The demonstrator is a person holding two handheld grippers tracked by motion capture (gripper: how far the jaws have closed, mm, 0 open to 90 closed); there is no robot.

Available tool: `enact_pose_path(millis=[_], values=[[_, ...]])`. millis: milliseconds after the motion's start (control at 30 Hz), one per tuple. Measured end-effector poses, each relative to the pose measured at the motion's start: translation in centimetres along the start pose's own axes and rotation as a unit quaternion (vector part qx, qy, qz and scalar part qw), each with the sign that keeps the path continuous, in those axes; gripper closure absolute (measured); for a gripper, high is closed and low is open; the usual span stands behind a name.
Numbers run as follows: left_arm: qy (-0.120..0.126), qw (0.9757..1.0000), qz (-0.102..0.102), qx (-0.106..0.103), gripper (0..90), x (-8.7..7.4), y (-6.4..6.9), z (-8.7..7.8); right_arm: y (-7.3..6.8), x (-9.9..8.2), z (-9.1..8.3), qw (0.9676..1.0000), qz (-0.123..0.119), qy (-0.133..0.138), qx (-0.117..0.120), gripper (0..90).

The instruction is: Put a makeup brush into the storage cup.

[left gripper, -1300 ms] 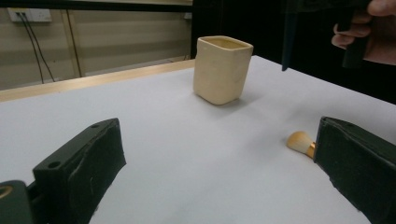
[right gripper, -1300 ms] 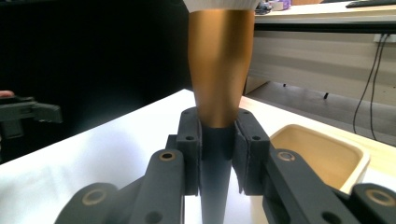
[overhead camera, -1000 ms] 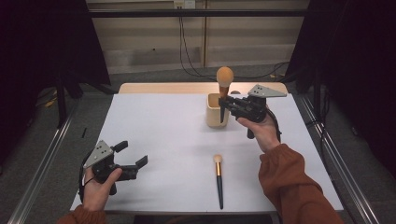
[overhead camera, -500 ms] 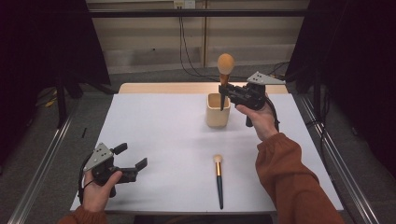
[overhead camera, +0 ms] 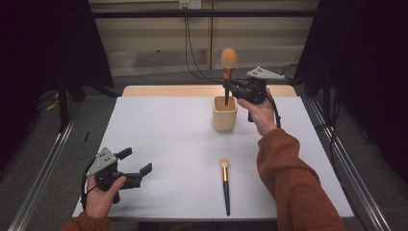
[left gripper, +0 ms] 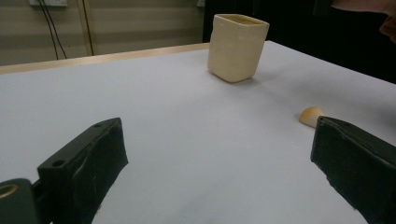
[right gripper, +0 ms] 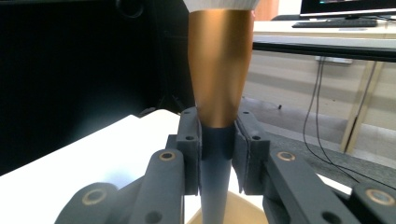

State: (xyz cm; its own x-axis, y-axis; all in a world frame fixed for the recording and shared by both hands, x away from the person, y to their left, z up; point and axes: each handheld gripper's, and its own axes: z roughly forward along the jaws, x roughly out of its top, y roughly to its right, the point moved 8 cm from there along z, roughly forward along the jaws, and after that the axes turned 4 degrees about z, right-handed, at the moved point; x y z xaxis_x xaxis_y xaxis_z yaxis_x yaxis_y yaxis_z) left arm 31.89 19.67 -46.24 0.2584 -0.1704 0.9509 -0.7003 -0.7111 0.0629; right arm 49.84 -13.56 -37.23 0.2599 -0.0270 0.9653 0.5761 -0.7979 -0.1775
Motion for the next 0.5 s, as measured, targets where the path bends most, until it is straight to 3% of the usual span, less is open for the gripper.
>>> enact_pose_path(millis=[500], values=[[-0.003, 1.0, 0.002, -0.002, 3.2, -0.1, 0.1, 0.1, 0.7, -1.9, 0.8, 0.9999, -0.008, -0.01, -0.003, 74.8]])
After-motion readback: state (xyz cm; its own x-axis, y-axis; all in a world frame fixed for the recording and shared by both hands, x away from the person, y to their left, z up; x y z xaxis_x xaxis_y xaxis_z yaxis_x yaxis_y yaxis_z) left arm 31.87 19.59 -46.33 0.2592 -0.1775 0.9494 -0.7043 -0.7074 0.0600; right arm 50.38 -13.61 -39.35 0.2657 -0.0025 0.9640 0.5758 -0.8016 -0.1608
